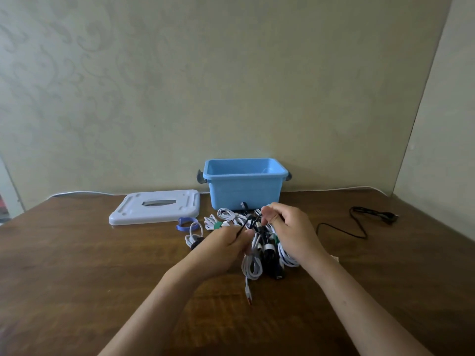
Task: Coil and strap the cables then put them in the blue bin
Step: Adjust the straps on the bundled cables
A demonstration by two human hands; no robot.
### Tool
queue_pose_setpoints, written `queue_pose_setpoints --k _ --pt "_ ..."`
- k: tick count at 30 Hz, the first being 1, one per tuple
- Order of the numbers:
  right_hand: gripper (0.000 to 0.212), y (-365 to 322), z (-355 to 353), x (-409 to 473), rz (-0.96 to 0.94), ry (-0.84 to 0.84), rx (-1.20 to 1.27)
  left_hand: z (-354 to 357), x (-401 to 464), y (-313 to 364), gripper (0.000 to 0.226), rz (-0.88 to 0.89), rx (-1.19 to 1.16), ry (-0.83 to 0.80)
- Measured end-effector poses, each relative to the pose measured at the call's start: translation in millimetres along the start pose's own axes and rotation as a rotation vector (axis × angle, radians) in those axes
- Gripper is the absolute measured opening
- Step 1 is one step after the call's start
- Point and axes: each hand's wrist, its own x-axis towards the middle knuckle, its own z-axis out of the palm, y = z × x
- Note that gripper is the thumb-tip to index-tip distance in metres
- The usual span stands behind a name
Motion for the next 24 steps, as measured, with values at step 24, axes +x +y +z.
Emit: queue_pose_setpoints --k 24 --pt "0.015 -21 13 -11 -0.062 -0.297 0.011 -14 0 0 0.054 -0.081 -0.539 0.319"
